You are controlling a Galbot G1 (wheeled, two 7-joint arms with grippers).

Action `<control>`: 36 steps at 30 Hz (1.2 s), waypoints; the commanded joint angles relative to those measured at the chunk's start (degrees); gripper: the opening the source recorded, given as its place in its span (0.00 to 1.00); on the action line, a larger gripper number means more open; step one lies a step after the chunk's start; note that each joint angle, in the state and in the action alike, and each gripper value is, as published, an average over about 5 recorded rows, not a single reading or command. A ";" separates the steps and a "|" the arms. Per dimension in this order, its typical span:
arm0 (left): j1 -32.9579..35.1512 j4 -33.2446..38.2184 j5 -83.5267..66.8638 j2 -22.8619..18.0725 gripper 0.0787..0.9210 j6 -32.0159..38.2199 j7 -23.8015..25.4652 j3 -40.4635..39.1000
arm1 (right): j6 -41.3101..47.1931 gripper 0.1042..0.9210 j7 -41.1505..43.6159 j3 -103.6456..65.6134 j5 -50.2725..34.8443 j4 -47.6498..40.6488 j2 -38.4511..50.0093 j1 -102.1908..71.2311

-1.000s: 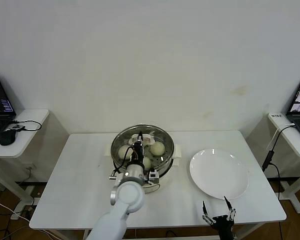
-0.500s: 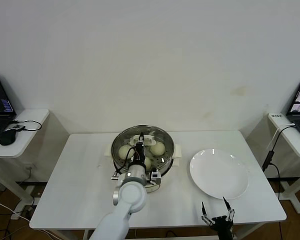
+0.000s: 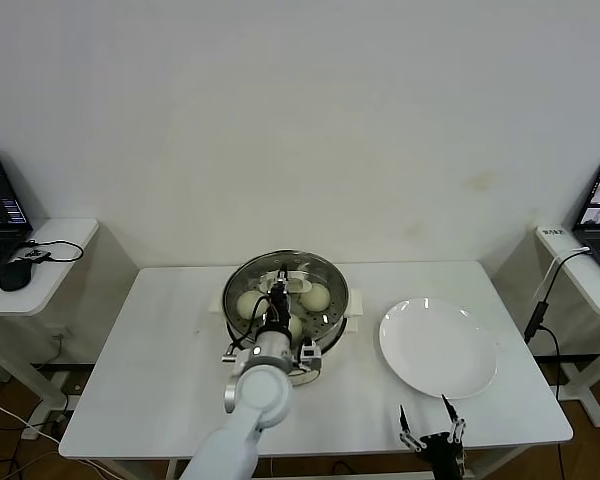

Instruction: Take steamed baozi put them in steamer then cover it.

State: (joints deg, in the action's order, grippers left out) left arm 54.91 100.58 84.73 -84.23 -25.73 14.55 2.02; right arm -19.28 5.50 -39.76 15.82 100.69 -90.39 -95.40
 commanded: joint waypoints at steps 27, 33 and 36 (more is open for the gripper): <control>43.85 20.68 -96.32 14.44 0.88 36.38 -32.71 32.54 | -1.47 0.88 2.07 2.90 -10.13 5.53 4.23 -4.13; 50.31 19.25 -104.02 14.66 0.88 34.65 -31.76 33.96 | 1.59 0.88 3.23 4.91 -13.56 8.05 7.11 -5.82; 51.96 18.16 -105.73 13.43 0.88 35.88 -31.20 33.01 | 3.48 0.88 3.68 5.33 -14.67 9.07 8.36 -6.41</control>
State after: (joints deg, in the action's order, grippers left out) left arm 92.99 121.28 10.69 -70.71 -0.13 -11.16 27.92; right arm -19.41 8.16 -36.34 5.96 106.65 -85.64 -99.95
